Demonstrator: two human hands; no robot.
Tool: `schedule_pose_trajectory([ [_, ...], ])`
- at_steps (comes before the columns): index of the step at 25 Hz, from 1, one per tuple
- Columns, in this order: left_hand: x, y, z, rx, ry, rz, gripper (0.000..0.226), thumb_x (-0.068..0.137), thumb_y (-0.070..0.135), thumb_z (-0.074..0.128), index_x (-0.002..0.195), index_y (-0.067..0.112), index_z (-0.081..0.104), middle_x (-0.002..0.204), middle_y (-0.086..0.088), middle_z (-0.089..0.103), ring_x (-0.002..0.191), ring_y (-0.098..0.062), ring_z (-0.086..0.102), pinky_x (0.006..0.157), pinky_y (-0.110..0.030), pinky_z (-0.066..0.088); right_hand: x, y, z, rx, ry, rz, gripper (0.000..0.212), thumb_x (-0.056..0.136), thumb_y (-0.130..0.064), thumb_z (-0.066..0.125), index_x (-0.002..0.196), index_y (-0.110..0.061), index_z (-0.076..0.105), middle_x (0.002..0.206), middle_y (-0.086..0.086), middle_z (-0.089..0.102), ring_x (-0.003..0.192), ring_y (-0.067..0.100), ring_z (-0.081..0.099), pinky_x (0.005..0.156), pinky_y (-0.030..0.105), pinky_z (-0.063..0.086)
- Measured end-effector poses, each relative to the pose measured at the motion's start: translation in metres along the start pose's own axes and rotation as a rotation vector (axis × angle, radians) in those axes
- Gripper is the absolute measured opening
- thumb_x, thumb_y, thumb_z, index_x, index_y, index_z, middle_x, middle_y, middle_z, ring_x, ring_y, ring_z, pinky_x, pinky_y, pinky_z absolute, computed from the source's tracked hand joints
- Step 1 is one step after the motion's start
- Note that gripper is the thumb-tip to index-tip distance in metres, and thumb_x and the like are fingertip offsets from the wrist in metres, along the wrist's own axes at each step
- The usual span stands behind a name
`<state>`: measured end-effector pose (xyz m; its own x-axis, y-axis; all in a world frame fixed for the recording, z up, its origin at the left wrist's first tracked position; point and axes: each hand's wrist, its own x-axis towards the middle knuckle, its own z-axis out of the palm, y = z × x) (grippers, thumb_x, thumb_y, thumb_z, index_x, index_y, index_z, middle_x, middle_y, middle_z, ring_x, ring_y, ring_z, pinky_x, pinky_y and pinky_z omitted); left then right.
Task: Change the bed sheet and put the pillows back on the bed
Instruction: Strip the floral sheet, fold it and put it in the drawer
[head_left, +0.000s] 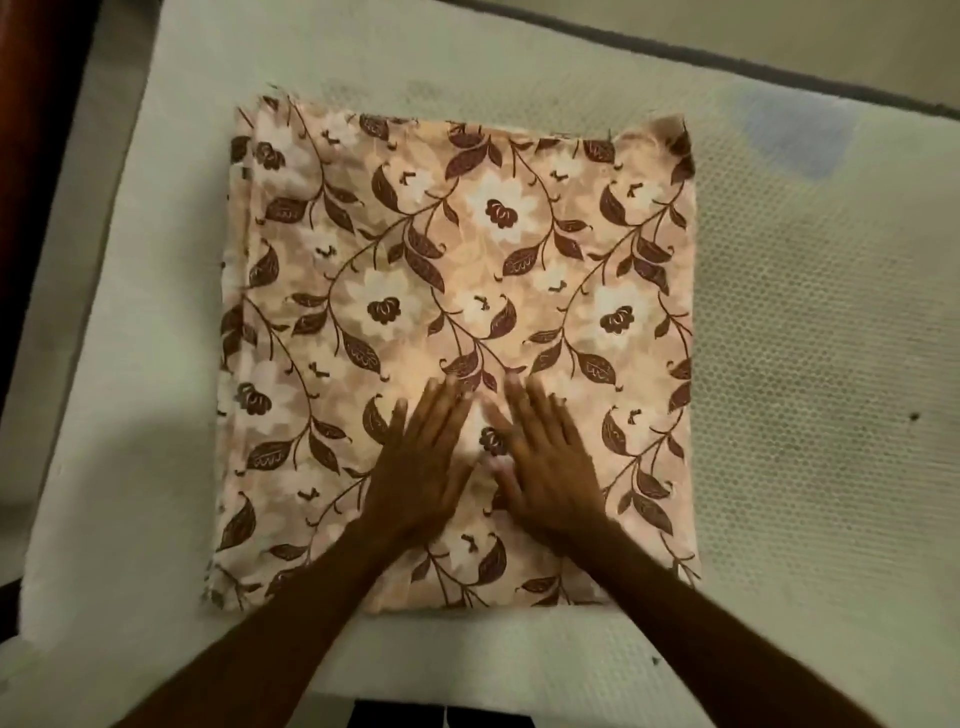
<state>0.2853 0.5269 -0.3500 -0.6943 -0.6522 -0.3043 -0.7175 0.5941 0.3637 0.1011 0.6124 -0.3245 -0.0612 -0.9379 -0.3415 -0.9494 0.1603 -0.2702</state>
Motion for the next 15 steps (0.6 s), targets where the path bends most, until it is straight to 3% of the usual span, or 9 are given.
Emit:
schedule_pose_trajectory([
  [3, -0.028, -0.038, 0.009, 0.12, 0.037, -0.053, 0.069, 0.107, 0.047, 0.034, 0.167, 0.02, 0.014, 0.175, -0.005, -0.003, 0.162, -0.025, -0.006, 0.126, -0.06, 0.015, -0.035, 0.034, 0.034, -0.064, 0.061, 0.143, 0.071, 0.107, -0.054, 0.029, 0.167, -0.029, 0.001, 0.174, 0.006, -0.014, 0.161, 0.027, -0.012, 0.128, 0.059, 0.012],
  [6, -0.041, -0.082, 0.0, 0.128, 0.137, -0.274, 0.071, 0.105, 0.048, 0.027, 0.167, 0.024, 0.004, 0.175, -0.004, -0.008, 0.161, -0.025, -0.008, 0.128, -0.059, 0.009, -0.063, 0.095, 0.036, -0.017, 0.157, 0.479, 0.07, 0.107, -0.052, 0.025, 0.167, -0.027, -0.001, 0.174, 0.006, -0.012, 0.161, 0.028, -0.011, 0.128, 0.06, 0.01],
  [8, -0.055, -0.101, -0.008, 0.065, 0.207, -0.412, 0.069, 0.107, 0.047, 0.023, 0.167, 0.023, 0.002, 0.175, -0.003, -0.008, 0.161, -0.022, -0.009, 0.128, -0.059, 0.007, -0.083, 0.109, 0.038, 0.013, 0.179, 0.594, 0.071, 0.107, -0.05, 0.023, 0.167, -0.023, -0.004, 0.174, 0.008, -0.01, 0.161, 0.027, -0.01, 0.127, 0.059, 0.013],
  [10, -0.068, -0.087, -0.01, 0.021, 0.234, -0.433, 0.07, 0.107, 0.045, 0.025, 0.167, 0.015, 0.006, 0.175, -0.007, -0.004, 0.161, -0.024, -0.007, 0.127, -0.061, 0.009, -0.097, 0.085, 0.036, 0.019, 0.188, 0.534, 0.074, 0.106, -0.047, 0.027, 0.167, -0.017, -0.003, 0.174, 0.011, -0.008, 0.161, 0.028, -0.008, 0.128, 0.057, 0.013],
  [13, -0.086, -0.023, 0.01, -0.052, 0.159, -0.223, 0.074, 0.105, 0.038, 0.037, 0.167, 0.012, 0.006, 0.175, -0.006, -0.007, 0.162, -0.025, -0.006, 0.128, -0.06, 0.008, -0.107, 0.008, 0.047, 0.039, 0.131, 0.299, 0.075, 0.107, -0.044, 0.036, 0.167, -0.018, -0.001, 0.174, 0.011, -0.012, 0.161, 0.028, -0.008, 0.13, 0.054, 0.01],
  [15, -0.104, 0.004, 0.032, -0.071, 0.116, -0.17, 0.075, 0.103, 0.037, 0.042, 0.167, 0.017, 0.008, 0.175, -0.003, -0.007, 0.162, -0.023, -0.005, 0.128, -0.061, 0.011, -0.104, -0.025, 0.066, 0.045, 0.098, 0.241, 0.073, 0.107, -0.046, 0.038, 0.167, -0.025, 0.001, 0.174, 0.007, -0.013, 0.161, 0.028, -0.01, 0.129, 0.055, 0.009],
])
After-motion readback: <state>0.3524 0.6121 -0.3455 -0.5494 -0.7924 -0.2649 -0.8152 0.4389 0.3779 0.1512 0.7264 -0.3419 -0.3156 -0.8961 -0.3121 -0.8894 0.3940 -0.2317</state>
